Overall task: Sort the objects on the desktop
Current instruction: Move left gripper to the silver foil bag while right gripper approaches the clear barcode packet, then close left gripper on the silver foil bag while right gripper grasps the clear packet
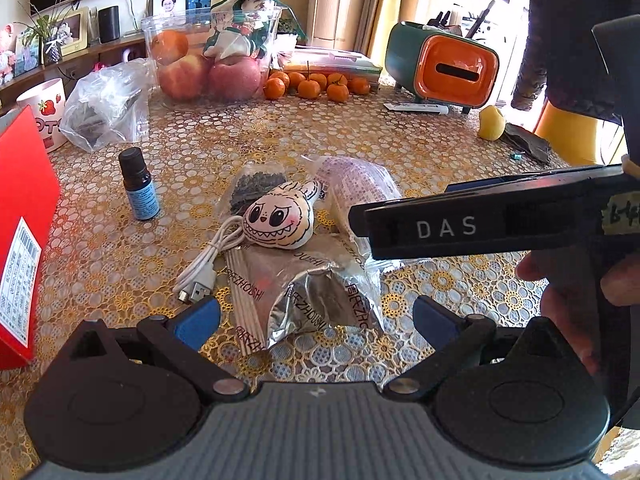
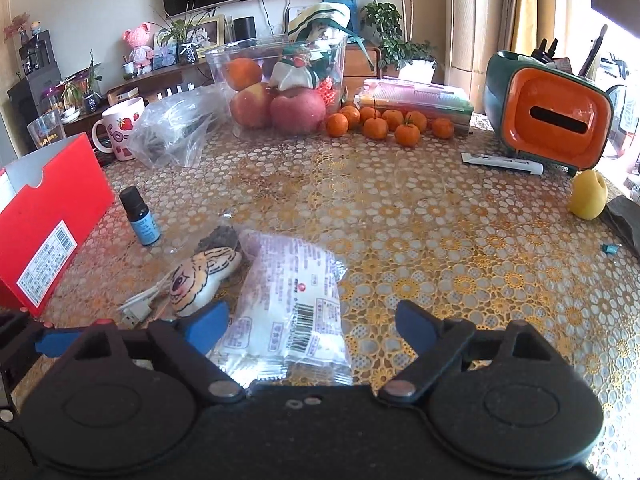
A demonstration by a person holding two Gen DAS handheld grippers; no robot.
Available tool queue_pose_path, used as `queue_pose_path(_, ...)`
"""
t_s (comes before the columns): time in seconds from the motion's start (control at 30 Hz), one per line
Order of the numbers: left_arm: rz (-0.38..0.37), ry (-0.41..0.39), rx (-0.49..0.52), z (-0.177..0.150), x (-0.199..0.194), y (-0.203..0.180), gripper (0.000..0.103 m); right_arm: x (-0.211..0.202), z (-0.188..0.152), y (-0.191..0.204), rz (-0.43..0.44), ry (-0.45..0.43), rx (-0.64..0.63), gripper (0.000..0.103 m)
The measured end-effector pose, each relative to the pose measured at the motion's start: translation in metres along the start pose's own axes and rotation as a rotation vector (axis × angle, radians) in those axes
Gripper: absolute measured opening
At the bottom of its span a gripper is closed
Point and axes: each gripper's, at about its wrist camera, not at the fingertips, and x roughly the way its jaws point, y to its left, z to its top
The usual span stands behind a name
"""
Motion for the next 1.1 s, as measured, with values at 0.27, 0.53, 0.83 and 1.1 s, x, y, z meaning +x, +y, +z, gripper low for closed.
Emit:
queue_pose_path(0.27,-0.007,-0.006,-0.017,0.002,0.016,-0.002,0.103,0.016,-0.001,-0.006,0.040,0.029,0.028,0.080)
queue_pose_path(0.53,0.002,-0.017,-0.011,0.004,0.019,-0.001,0.093,0.015,-0.003,-0.006,0.080,0.033,0.038,0.064)
queue_pose_path(0.83,0.007,-0.009,-0.006,0.005,0.014,0.003,0.059,0.007,-0.005,-0.005,0.054,0.025,0.039,0.052)
queue_pose_path(1.1,-0.014,-0.002,-0.039,0.001,0.001,0.007,0.044,-0.011,-0.014,-0.007,0.033,0.037,0.054,0.050)
